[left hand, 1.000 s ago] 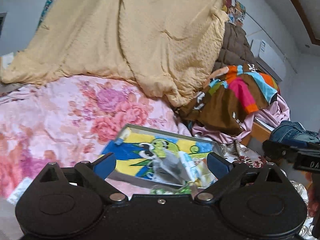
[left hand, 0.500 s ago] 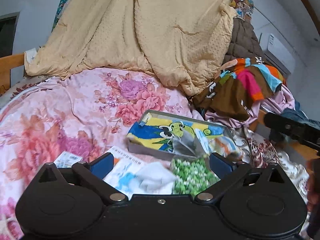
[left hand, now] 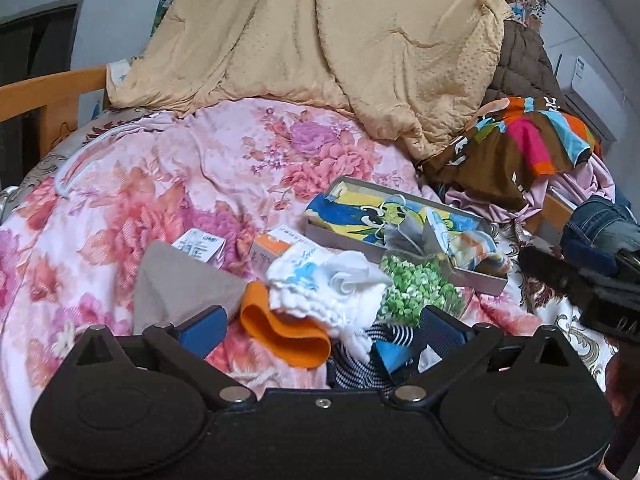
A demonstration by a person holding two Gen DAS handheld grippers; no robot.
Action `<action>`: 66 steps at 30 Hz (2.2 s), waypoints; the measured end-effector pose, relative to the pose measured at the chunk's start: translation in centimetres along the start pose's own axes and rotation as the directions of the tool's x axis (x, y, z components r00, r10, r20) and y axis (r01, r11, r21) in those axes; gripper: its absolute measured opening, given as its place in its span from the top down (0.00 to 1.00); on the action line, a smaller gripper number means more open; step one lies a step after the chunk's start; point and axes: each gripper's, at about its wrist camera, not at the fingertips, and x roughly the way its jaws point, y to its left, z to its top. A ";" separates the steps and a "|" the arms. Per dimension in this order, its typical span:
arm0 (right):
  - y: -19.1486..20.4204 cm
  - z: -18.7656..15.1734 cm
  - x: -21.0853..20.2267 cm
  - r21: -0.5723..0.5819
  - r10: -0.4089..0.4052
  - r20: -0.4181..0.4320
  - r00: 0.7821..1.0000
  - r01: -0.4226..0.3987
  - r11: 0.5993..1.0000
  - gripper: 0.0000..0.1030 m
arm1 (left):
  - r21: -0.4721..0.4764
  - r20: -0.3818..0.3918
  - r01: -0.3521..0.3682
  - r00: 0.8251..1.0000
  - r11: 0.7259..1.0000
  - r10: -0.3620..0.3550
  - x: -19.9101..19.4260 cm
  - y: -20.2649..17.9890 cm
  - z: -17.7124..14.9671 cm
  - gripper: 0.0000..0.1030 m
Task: Organize soft objects
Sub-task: 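Move both open tools from the tray back over the pile, then lower both tools toward the black-and-white striped sock and grey cloth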
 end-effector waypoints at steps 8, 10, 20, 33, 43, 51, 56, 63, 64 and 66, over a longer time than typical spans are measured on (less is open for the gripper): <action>0.4 -0.7 -0.8 0.068 0.088 -0.056 0.995 -0.084 0.994 0.00 | 0.061 -0.008 -0.020 1.000 0.998 0.020 -1.4 -0.2 -1.8 0.01; 0.5 -0.9 -0.8 0.055 0.088 -0.057 0.994 -0.085 0.995 0.00 | 0.063 -0.015 -0.034 0.999 0.997 0.035 -1.6 0.1 -2.2 0.01; 0.2 -4.2 0.3 0.029 0.138 -0.167 0.976 -0.135 0.990 0.00 | 0.089 -0.100 -0.079 0.991 0.993 0.088 -1.1 0.8 -2.4 0.01; -0.1 -4.4 1.5 0.026 0.177 -0.205 0.962 -0.176 0.984 0.00 | 0.203 -0.350 -0.068 0.927 0.977 0.138 0.3 -2.5 3.3 0.01; -1.7 -5.7 4.0 -0.049 0.189 -0.325 0.927 -0.216 0.975 0.01 | 0.122 -0.458 -0.051 0.883 0.991 0.102 7.1 -4.8 1.5 0.01; -3.9 -7.2 5.5 -0.128 0.070 -0.292 0.954 -0.112 0.985 0.08 | 0.056 -0.491 0.013 0.871 0.998 0.016 10.8 -5.7 1.0 0.01; -3.9 -8.2 7.6 -0.133 0.089 -0.313 0.946 -0.137 0.982 0.25 | 0.045 -0.539 0.094 0.841 0.995 -0.055 12.8 -5.9 -0.2 0.01; -3.7 -9.7 10.1 -0.133 0.111 -0.365 0.924 -0.170 0.977 0.26 | 0.050 -0.592 0.099 0.804 0.994 -0.050 16.2 -4.6 -1.8 0.03; -3.7 -9.7 10.4 -0.127 0.109 -0.371 0.922 -0.167 0.978 0.26 | 0.049 -0.590 0.103 0.806 0.994 -0.054 16.5 -4.6 -2.0 0.03; -3.8 -9.8 11.1 -0.107 0.106 -0.379 0.919 -0.158 0.982 0.26 | 0.071 -0.578 0.115 0.814 0.991 -0.053 17.2 -5.0 -2.1 0.02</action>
